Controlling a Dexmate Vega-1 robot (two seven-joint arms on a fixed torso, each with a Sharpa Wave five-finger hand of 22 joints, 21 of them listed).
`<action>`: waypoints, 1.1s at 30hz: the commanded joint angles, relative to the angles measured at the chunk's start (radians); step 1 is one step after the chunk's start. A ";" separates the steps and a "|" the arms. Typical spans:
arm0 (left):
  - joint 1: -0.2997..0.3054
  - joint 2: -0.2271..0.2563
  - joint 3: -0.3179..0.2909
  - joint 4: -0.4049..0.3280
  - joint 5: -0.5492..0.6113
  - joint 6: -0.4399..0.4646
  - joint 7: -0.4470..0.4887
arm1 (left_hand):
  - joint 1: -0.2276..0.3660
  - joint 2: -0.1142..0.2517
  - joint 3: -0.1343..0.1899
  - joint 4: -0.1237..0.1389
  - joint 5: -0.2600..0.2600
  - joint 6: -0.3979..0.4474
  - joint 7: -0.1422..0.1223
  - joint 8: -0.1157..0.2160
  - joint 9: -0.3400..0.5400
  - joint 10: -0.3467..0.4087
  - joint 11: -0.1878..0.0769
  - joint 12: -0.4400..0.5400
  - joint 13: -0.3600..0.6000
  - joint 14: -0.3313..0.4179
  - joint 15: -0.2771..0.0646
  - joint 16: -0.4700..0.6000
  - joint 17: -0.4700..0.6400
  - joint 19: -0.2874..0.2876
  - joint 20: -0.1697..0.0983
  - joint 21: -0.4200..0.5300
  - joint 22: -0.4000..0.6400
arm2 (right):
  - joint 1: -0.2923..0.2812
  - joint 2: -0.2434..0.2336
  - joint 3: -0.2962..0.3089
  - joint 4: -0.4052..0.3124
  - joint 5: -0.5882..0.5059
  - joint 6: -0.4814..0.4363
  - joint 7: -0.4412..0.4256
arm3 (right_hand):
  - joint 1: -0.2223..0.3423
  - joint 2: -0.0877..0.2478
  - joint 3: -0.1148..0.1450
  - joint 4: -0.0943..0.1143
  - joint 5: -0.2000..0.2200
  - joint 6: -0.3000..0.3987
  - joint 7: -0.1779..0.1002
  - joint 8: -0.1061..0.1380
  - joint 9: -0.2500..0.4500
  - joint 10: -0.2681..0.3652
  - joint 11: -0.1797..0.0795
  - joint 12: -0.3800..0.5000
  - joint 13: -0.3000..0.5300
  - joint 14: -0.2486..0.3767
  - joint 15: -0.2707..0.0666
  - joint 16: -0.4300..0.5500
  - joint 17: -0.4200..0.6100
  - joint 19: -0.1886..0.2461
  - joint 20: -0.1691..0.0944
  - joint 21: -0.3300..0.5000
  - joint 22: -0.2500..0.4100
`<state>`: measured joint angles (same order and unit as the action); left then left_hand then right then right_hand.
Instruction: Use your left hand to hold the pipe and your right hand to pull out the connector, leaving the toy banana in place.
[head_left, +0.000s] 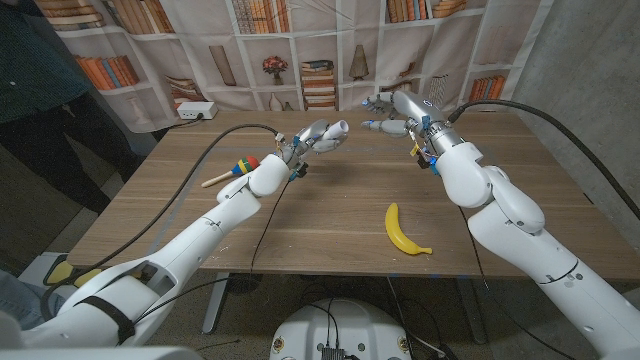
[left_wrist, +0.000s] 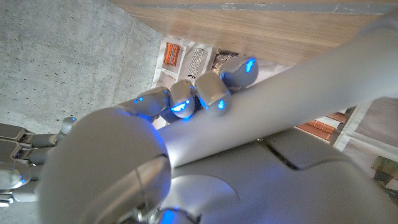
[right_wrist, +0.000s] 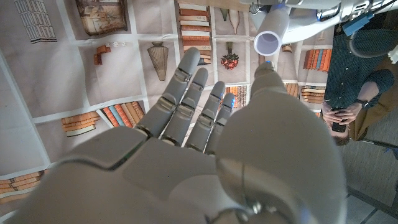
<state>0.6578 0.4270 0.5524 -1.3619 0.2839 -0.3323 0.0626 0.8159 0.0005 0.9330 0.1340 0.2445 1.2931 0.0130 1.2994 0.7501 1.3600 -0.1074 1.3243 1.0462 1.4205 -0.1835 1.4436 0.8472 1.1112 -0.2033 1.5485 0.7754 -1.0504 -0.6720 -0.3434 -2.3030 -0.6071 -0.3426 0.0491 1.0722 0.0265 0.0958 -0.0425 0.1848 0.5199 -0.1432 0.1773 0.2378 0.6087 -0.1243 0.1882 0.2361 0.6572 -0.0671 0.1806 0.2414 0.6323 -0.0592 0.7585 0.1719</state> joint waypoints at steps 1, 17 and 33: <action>0.004 0.009 0.002 -0.013 -0.007 -0.019 -0.012 | 0.002 0.004 0.004 0.005 0.004 0.000 0.003 0.004 0.001 0.000 -0.001 -0.001 0.002 -0.003 -0.003 0.005 0.001 -0.002 -0.007 -0.001 0.000 | 0.071 -0.008 -0.073 0.027 -0.031 -0.005 0.085 | -0.021 -0.018 -0.015 0.003 0.012 -0.037 -0.012 0.005 -0.004 -0.048 0.000 0.001 -0.009 -0.056 -0.056 -0.001 0.001 -0.018 -0.053 -0.021 -0.001; 0.021 0.015 -0.013 -0.047 -0.037 -0.037 -0.050 | 0.001 0.005 0.007 0.007 0.007 -0.001 0.002 0.007 -0.003 -0.007 -0.001 0.018 0.016 -0.006 -0.004 0.005 0.001 -0.003 -0.007 0.003 0.005 | 0.114 0.029 -0.107 0.134 0.003 0.120 0.039 | 0.006 -0.026 -0.016 -0.018 0.030 -0.026 -0.041 0.022 -0.012 -0.045 -0.027 0.020 -0.022 -0.105 -0.114 0.009 -0.001 -0.027 -0.104 -0.050 -0.001; 0.036 0.009 -0.020 -0.061 -0.043 -0.011 -0.049 | -0.002 0.003 0.006 0.009 0.007 -0.004 -0.003 0.017 0.006 -0.008 -0.004 0.016 0.005 -0.007 -0.004 0.003 0.000 -0.003 -0.007 -0.001 -0.005 | 0.133 0.050 -0.120 0.168 0.007 0.169 0.029 | 0.014 -0.012 -0.023 -0.022 0.041 0.002 -0.060 0.033 -0.018 -0.029 -0.037 0.039 -0.033 -0.043 -0.148 0.047 -0.001 0.006 -0.142 -0.063 0.004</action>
<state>0.6833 0.4401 0.5391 -1.4129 0.2470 -0.3613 0.0125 0.8155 0.0000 0.9330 0.1341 0.2444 1.2891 0.0094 1.3094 0.7462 1.3563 -0.1108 1.3357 1.0507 1.4179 -0.1851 1.4434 0.8426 1.1085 -0.2053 1.5485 0.7695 -0.9305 -0.6350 -0.4541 -2.1594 -0.6056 -0.2033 0.0819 1.0787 0.0111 0.0775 -0.0623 0.2185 0.5070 -0.2004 0.2036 0.2182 0.5614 -0.1623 0.2153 0.2032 0.5927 -0.0541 0.2178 0.2396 0.6216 -0.0576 0.6952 0.1702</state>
